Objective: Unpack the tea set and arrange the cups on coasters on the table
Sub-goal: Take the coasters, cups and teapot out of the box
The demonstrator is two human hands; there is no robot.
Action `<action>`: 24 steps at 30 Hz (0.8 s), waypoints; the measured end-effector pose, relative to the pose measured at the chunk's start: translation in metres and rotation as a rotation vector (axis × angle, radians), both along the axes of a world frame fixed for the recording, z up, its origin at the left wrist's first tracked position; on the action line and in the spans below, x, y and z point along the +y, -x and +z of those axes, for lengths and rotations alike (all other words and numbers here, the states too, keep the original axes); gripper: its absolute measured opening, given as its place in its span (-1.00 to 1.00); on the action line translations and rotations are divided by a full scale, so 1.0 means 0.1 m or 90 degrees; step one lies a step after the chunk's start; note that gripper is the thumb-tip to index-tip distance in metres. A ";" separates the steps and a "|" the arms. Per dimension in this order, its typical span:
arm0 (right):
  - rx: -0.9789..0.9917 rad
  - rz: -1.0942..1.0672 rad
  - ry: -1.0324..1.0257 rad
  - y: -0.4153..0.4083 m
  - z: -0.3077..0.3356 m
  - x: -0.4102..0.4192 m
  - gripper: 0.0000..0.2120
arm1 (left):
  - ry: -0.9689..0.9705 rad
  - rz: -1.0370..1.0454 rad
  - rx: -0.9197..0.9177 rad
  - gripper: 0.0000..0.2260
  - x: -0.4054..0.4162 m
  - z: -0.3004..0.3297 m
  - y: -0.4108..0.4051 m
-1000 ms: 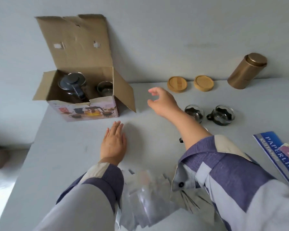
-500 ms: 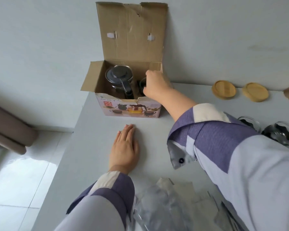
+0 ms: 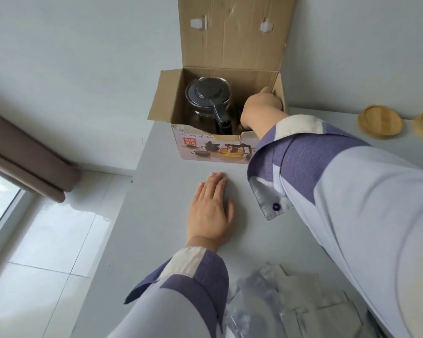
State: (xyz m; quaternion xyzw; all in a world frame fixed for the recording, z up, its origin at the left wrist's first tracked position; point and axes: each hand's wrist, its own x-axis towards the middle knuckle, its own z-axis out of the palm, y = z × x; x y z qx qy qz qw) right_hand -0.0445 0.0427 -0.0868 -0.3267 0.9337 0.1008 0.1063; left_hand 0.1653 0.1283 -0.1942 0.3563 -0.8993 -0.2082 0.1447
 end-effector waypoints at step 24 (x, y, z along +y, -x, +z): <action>-0.067 -0.060 0.391 0.09 0.57 0.46 -0.05 | 0.020 0.010 -0.010 -0.57 0.04 0.01 0.00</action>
